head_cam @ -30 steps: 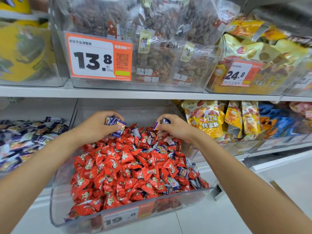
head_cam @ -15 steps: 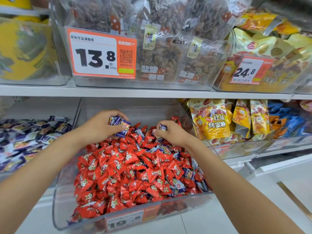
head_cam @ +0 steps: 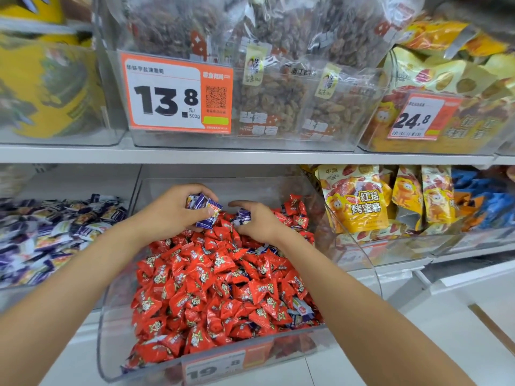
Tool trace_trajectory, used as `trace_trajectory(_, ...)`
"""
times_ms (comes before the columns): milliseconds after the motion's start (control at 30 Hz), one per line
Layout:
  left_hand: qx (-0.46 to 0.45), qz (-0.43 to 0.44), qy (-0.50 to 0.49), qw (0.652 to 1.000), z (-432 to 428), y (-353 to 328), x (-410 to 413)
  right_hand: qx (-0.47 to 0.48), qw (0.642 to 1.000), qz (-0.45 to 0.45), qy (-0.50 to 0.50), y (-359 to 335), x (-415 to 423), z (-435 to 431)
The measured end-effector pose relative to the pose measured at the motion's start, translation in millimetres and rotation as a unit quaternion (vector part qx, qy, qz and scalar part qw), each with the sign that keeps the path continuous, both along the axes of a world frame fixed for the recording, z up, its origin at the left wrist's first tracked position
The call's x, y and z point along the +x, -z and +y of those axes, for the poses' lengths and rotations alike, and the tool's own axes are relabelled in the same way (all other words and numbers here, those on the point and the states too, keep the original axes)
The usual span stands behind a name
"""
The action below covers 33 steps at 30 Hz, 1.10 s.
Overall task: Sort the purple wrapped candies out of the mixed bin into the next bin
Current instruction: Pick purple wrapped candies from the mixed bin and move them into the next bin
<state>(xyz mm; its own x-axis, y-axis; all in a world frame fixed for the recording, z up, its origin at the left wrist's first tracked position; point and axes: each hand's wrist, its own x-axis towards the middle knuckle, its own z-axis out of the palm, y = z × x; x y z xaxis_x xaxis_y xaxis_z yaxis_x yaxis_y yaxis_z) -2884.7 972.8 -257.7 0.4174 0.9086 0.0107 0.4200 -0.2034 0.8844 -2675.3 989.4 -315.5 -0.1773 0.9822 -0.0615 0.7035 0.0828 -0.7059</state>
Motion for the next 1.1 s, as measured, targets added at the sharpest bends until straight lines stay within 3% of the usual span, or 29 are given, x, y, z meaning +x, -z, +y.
trace_trajectory(167, 0.015, 0.037, 0.003, 0.999, 3, 3, -5, 0.023, 0.997, 0.063, 0.049, -15, 24, -15)
trace_trajectory(433, 0.114, 0.038, -0.036, 0.992, -26, -18, -7, 0.038, 0.998, 0.030, 0.045, -69, 44, -84)
trace_trajectory(700, 0.171, 0.063, -0.054, 0.982, -82, -36, -60, 0.078, 0.986, 0.122, 0.080, -102, 2, -134)
trace_trajectory(800, 0.186, 0.088, -0.086, 0.975, -95, -40, -95, 0.092, 0.989, 0.111, 0.046, -105, -36, -138)
trace_trajectory(967, 0.228, 0.228, -0.145, 0.935, -92, -40, -179, 0.122, 0.989, 0.077, -0.022, -111, -121, -126)
trace_trajectory(1100, 0.182, 0.376, -0.193, 0.888, -82, -23, -263, 0.138, 0.987, -0.003, -0.077, -108, -193, -100)
